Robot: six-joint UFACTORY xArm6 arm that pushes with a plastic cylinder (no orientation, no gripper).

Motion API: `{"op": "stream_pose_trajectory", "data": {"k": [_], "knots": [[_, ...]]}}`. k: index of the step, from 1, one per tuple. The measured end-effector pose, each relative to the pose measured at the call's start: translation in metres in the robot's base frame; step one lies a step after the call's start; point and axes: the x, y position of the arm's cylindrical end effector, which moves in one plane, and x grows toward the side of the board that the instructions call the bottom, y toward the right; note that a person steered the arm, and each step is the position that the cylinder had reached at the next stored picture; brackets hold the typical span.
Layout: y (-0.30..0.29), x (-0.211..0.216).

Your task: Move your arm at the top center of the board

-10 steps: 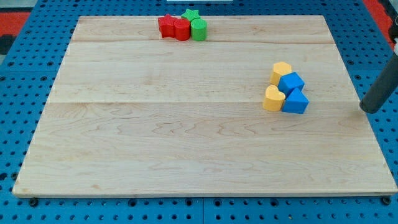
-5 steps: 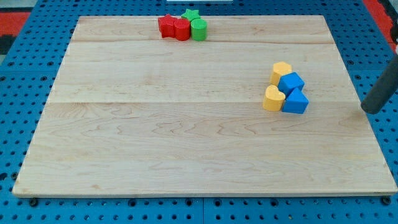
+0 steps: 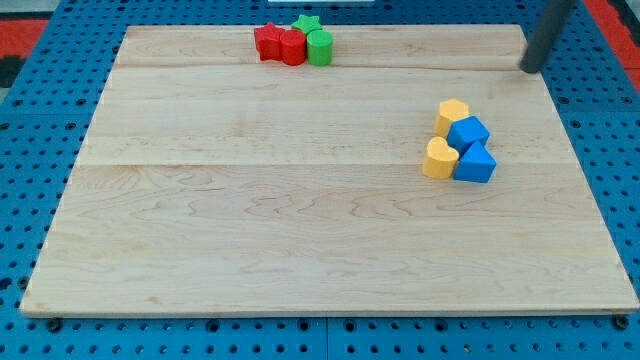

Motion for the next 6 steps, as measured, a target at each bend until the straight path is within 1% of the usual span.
{"op": "stream_pose_trajectory", "data": {"k": [1,2,3,4,5,6], "knots": [[-0.081,-0.028],[-0.167,-0.03],[-0.21,-0.031],[-0.205,-0.054],[-0.237,-0.065],[-0.265,-0.055]]}}
